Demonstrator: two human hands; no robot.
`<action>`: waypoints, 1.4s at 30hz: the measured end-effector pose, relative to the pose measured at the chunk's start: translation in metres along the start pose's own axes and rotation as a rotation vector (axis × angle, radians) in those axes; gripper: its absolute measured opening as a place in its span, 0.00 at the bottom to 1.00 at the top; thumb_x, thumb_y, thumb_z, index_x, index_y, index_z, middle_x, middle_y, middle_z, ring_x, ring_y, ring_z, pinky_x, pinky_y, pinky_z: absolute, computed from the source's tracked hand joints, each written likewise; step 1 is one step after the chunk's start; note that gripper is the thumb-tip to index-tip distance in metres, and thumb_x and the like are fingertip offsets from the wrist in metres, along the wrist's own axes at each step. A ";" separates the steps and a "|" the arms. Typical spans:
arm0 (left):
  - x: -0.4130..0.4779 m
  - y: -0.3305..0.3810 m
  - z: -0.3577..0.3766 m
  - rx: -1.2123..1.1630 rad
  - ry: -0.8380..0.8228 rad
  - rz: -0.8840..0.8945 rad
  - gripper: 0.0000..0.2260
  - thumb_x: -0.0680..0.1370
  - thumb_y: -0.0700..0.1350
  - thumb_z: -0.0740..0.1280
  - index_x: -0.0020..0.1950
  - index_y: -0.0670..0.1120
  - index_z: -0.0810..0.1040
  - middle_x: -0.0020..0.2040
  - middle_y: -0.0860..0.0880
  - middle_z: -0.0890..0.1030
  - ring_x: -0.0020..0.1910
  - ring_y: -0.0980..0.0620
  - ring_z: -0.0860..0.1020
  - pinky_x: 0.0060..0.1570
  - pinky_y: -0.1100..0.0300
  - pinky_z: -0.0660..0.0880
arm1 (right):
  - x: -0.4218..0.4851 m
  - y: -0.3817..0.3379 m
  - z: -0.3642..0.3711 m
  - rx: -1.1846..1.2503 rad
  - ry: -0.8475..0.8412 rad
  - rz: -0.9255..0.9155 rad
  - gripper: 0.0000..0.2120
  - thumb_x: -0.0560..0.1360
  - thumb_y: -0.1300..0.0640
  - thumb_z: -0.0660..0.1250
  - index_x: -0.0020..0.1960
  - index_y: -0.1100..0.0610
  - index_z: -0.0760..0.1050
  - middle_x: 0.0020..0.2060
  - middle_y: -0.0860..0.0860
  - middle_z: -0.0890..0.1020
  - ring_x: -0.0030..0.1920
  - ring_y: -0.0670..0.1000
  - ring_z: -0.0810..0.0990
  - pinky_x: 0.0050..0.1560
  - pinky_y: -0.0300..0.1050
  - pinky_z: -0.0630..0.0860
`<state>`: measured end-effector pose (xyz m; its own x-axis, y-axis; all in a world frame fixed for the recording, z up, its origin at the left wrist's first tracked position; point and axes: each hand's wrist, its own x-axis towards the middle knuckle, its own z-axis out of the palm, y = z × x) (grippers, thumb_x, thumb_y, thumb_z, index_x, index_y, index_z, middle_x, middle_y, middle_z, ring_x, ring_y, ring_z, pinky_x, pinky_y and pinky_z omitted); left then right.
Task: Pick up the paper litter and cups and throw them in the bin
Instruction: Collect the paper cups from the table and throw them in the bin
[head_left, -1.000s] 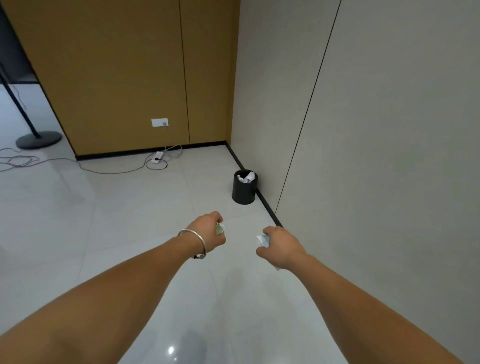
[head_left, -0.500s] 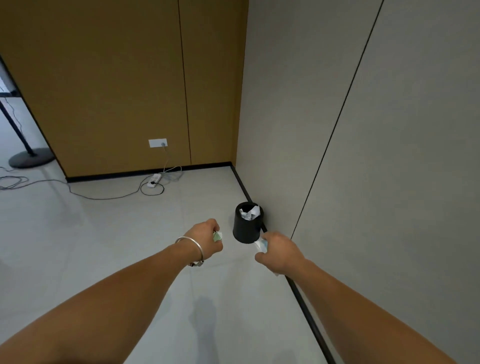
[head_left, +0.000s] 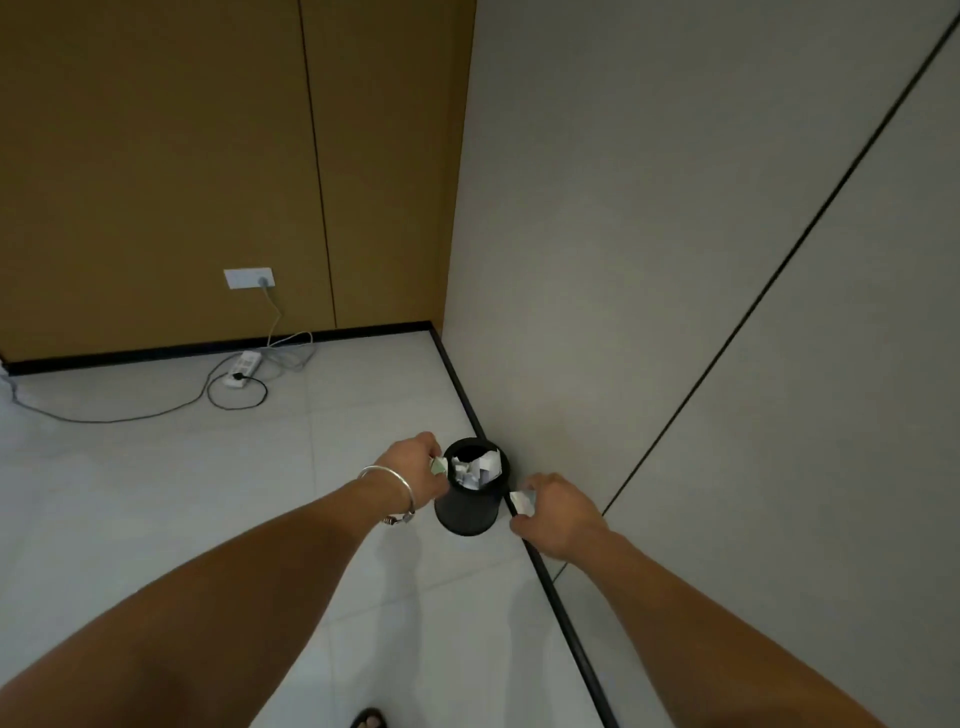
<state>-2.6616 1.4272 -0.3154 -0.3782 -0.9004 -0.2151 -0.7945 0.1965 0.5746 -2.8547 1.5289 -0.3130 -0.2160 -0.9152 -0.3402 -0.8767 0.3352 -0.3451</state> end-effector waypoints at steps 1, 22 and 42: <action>0.022 0.001 -0.005 0.002 -0.012 0.000 0.17 0.72 0.47 0.70 0.59 0.47 0.73 0.52 0.46 0.78 0.45 0.48 0.75 0.44 0.59 0.74 | 0.020 0.000 -0.008 0.003 0.001 0.012 0.28 0.74 0.48 0.68 0.70 0.57 0.67 0.64 0.55 0.73 0.62 0.55 0.73 0.58 0.43 0.71; 0.441 -0.023 0.099 -0.108 -0.310 -0.294 0.16 0.74 0.49 0.66 0.61 0.49 0.74 0.53 0.47 0.79 0.48 0.50 0.77 0.45 0.61 0.74 | 0.439 0.077 -0.006 0.011 -0.298 0.053 0.26 0.75 0.48 0.65 0.70 0.56 0.66 0.64 0.54 0.72 0.62 0.54 0.73 0.57 0.44 0.71; 0.628 -0.194 0.367 -0.217 -0.537 -0.435 0.18 0.80 0.51 0.60 0.66 0.44 0.72 0.60 0.44 0.78 0.57 0.45 0.76 0.54 0.55 0.72 | 0.630 0.190 0.281 0.230 -0.353 0.336 0.32 0.74 0.48 0.69 0.73 0.51 0.60 0.67 0.53 0.69 0.64 0.53 0.73 0.49 0.38 0.67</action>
<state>-2.9198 0.9663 -0.8519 -0.2747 -0.5537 -0.7861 -0.8351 -0.2679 0.4806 -3.0364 1.0788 -0.8391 -0.2756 -0.6315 -0.7248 -0.6588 0.6731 -0.3360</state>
